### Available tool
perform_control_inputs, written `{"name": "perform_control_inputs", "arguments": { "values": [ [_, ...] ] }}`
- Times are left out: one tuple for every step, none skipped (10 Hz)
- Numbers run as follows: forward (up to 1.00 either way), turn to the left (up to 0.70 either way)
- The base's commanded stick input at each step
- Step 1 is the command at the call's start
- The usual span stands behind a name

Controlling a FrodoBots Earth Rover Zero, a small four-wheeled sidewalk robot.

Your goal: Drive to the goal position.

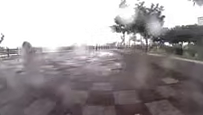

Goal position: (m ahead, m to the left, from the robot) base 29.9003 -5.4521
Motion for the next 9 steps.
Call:
{"name": "perform_control_inputs", "arguments": {
  "values": [
    [0.7, 0.0],
    [0.7, 0.0],
    [0.7, 0.0],
    [0.7, 0.0],
    [0.7, 0.0],
    [0.7, 0.0],
    [0.7, 0.0],
    [0.7, 0.0],
    [0.7, 0.0]
  ]
}}
